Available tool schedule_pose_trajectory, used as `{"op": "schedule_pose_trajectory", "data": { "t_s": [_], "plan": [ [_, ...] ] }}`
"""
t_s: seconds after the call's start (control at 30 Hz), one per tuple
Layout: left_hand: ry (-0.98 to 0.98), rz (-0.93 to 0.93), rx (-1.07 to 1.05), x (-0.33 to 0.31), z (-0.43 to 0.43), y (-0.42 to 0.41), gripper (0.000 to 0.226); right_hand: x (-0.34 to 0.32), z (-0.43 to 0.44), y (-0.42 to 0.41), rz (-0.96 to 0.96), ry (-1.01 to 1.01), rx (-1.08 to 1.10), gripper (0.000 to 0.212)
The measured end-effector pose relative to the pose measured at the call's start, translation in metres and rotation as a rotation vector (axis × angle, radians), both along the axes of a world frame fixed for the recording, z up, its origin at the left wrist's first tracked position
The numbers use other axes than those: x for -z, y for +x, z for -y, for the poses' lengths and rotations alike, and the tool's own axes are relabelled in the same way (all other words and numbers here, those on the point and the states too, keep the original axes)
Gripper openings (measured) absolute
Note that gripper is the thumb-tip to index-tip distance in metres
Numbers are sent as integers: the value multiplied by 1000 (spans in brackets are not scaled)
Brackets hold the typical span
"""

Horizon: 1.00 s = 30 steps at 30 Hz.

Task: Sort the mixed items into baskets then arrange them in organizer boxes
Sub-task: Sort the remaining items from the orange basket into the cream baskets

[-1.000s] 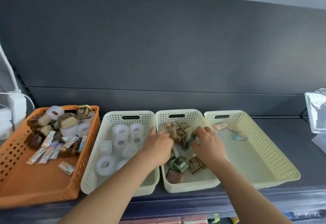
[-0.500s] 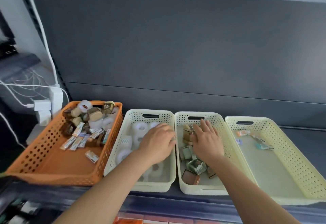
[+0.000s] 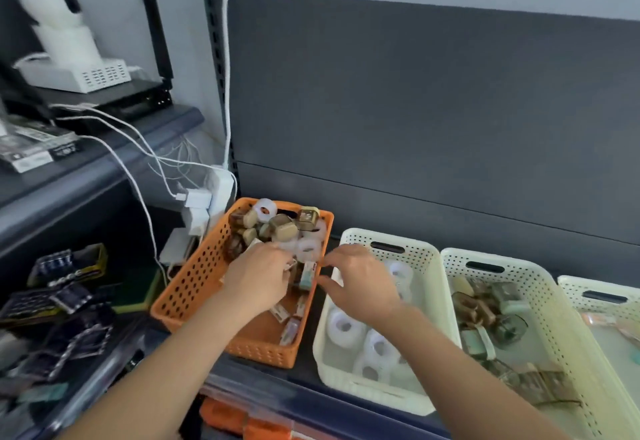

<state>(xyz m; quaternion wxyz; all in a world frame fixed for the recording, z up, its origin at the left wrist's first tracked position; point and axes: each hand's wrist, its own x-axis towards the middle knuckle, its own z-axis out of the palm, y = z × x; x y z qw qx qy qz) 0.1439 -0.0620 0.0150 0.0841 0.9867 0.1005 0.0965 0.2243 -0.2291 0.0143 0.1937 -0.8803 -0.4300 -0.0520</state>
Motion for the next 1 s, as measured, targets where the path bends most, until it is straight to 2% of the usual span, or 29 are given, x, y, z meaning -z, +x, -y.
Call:
{"op": "schedule_pose_trajectory", "data": {
  "t_s": [0.2,0.33,0.43,0.6,0.73,0.8,0.9,1.0],
  "plan": [
    [42,-347,-176,25,-58,-14,19,5,-66,-8,6,-282,-133,34],
    [2,-391,-213,45,-74,-10,23,12,-93,-8,34,-478,-109,26],
    [-8,-387,-247,54,-80,-1,27,18,-105,-5,75,-550,-114,30],
    [-33,-406,-293,55,-85,12,33,27,-118,-2,131,-520,-90,25],
    [-79,-430,-304,56,-86,12,20,26,-121,-4,152,-387,-150,20],
    [-99,-463,-287,58,-89,9,21,22,-121,-11,157,-349,-210,18],
    [-115,-506,-248,57,-92,4,20,22,-122,-25,92,-406,-207,15],
    [-105,-532,-201,54,-94,-3,10,29,-123,-32,0,-573,-92,17]
  ]
}}
